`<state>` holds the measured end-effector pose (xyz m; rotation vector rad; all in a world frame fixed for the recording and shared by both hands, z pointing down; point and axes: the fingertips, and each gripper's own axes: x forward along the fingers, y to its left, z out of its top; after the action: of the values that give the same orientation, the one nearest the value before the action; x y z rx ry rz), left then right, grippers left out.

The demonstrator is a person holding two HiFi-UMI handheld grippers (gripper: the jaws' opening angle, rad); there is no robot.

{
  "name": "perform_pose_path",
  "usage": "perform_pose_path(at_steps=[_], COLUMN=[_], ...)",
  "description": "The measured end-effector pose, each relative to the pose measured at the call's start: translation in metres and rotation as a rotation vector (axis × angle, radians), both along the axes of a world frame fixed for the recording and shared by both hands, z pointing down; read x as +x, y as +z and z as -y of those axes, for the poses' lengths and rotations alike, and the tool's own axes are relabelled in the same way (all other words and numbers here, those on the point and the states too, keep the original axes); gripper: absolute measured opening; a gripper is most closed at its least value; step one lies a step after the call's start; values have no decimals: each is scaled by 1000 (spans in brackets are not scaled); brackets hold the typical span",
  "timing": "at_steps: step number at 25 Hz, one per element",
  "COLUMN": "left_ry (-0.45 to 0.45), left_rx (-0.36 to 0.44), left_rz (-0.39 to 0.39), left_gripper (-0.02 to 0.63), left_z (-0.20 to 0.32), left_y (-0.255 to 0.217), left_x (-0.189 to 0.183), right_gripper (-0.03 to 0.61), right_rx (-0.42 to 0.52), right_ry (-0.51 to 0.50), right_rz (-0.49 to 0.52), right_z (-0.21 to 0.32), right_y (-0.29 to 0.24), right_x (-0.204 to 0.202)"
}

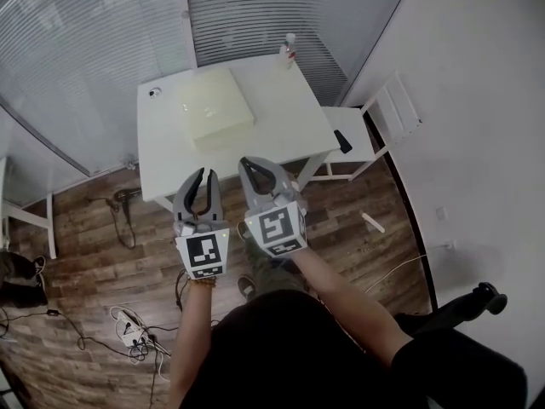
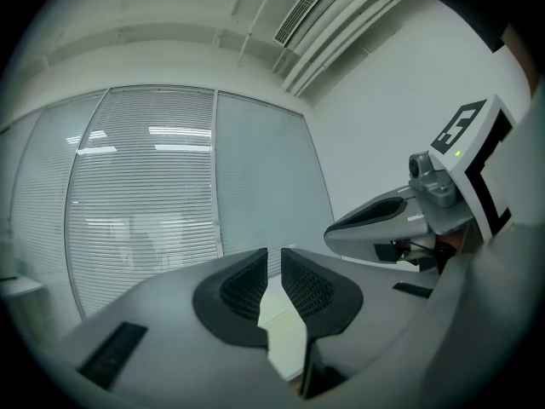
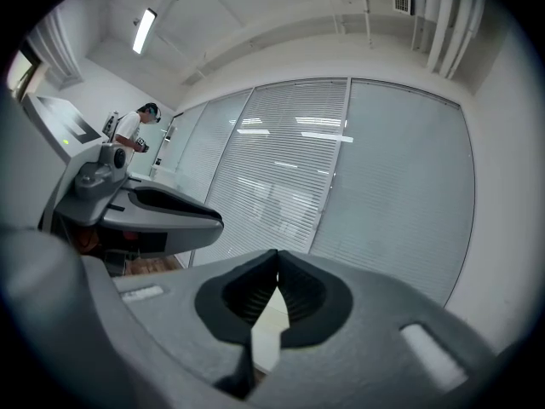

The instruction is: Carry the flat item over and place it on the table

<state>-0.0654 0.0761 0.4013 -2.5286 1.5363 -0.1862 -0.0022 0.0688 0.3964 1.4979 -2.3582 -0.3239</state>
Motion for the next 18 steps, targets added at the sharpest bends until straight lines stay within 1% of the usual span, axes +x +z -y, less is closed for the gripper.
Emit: perform_pose_path(at_steps=[12,18], left_ry=[7,-3], left_rx=[-9,-14], left_rz=[0,10], left_gripper=[55,55], left_z=[5,7], left_y=[6,10], left_x=[2,-2], right_gripper=[-2,-3], right_rx=[-10,-11], right_ry=[-3,-11], right_rz=[-6,-5], right_z=[7,10], right_y=[5,8], right_x=[2,-1])
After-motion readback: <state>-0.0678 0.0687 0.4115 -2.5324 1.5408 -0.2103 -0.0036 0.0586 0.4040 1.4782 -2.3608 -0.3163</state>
